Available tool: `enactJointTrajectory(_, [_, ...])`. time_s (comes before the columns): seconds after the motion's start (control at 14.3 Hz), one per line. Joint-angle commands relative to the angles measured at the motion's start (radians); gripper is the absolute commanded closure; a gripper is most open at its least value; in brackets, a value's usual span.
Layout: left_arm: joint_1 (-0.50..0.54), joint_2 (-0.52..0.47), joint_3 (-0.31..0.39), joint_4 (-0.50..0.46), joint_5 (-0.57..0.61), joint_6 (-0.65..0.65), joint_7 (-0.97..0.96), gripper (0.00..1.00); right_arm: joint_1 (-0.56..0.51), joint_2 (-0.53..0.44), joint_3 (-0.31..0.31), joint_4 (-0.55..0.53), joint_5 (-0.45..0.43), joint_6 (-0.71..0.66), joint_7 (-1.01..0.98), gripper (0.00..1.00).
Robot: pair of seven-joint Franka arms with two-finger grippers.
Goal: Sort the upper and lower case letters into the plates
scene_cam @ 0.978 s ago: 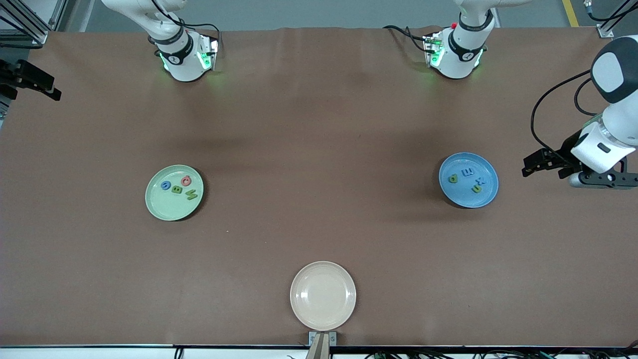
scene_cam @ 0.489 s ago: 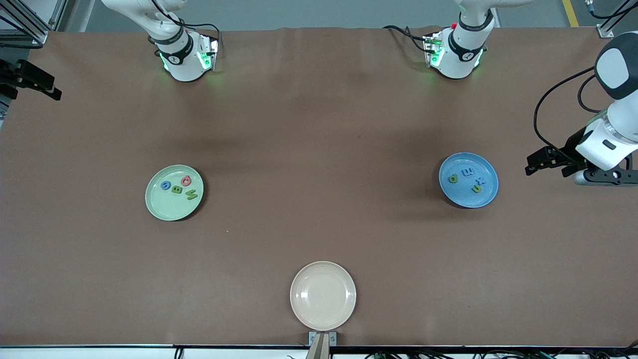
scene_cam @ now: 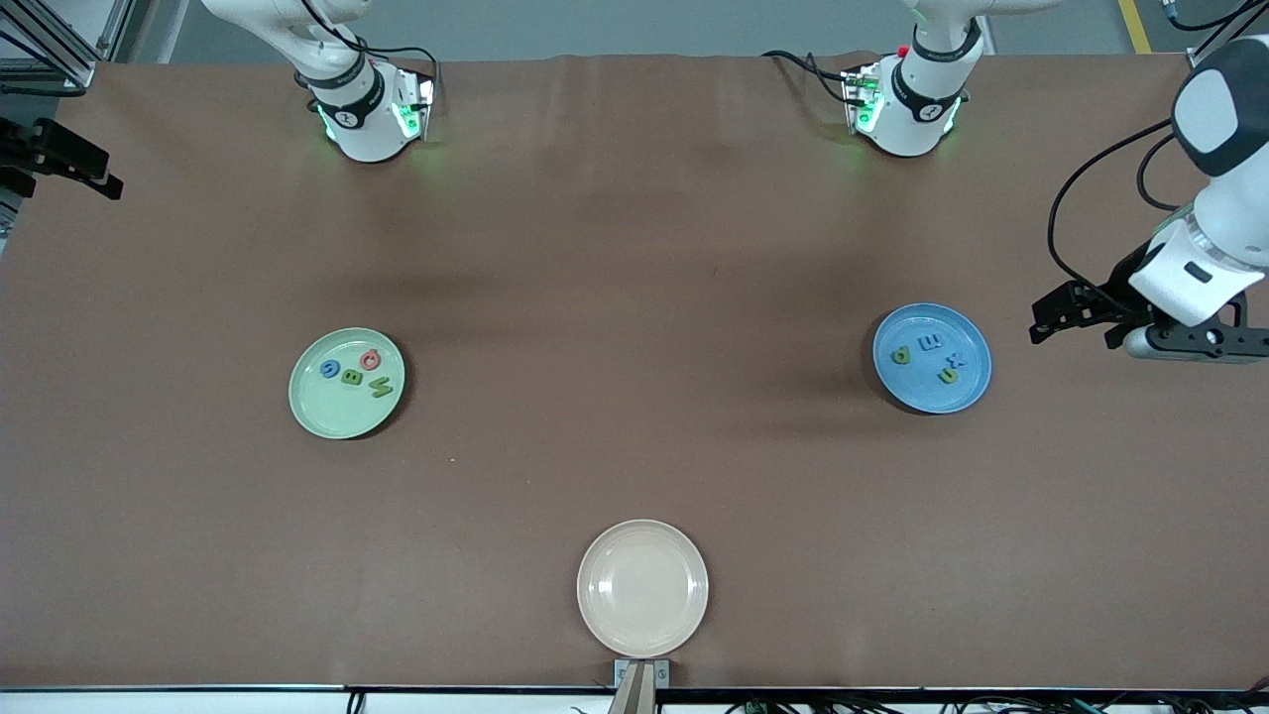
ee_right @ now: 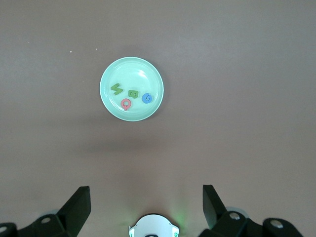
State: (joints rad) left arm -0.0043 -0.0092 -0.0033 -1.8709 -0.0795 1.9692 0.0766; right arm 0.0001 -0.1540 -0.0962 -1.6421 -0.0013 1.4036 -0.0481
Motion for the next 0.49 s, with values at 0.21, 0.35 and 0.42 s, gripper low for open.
enactJointTrajectory(0.21, [0.006,-0.014,0.016,0.159,-0.003,-0.156,0.0,0.0,0.008,-0.021,0.009,-0.011,-0.005,-0.002,0.007,0.0])
enactJointTrajectory(0.35, [0.012,-0.014,0.017,0.193,-0.002,-0.165,0.0,0.0,0.008,-0.021,0.009,-0.011,-0.006,-0.002,0.007,0.0])
enactJointTrajectory(0.42, [0.015,-0.014,0.017,0.216,0.0,-0.193,-0.001,0.0,0.008,-0.021,0.009,-0.011,-0.006,-0.002,0.007,0.0])
